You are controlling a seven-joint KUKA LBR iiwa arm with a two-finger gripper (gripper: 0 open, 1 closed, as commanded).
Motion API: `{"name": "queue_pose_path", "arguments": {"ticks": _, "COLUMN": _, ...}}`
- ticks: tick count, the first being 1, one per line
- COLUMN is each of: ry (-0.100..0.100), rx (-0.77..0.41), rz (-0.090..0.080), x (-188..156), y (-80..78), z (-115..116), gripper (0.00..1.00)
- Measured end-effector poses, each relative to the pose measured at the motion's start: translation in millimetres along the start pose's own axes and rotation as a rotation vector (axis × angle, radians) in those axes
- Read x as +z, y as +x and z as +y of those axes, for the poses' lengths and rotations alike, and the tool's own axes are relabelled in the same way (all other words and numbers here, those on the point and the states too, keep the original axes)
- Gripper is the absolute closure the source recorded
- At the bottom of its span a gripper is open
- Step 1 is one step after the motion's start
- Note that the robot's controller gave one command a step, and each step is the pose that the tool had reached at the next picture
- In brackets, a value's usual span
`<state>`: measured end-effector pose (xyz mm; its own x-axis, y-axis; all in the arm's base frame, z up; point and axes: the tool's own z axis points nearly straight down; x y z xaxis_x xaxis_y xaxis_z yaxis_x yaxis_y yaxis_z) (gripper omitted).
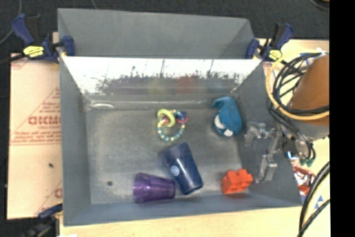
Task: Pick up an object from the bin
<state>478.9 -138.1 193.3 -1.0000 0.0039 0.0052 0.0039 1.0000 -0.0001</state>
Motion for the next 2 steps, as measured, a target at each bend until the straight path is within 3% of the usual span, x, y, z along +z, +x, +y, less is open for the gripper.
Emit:
{"name": "queue_pose_path", "arguments": {"ticks": 1, "ry": 0.002, "rx": -0.004, "rz": -0.008, "x": -4.4, "y": -1.8, "z": 0.5, "gripper": 0.0}}
{"name": "queue_pose_path", "arguments": {"ticks": 2, "ry": 0.003, "rx": -0.137, "rz": -0.006, "x": 79.0, "y": -12.1, "z": 21.1, "gripper": 0.0}}
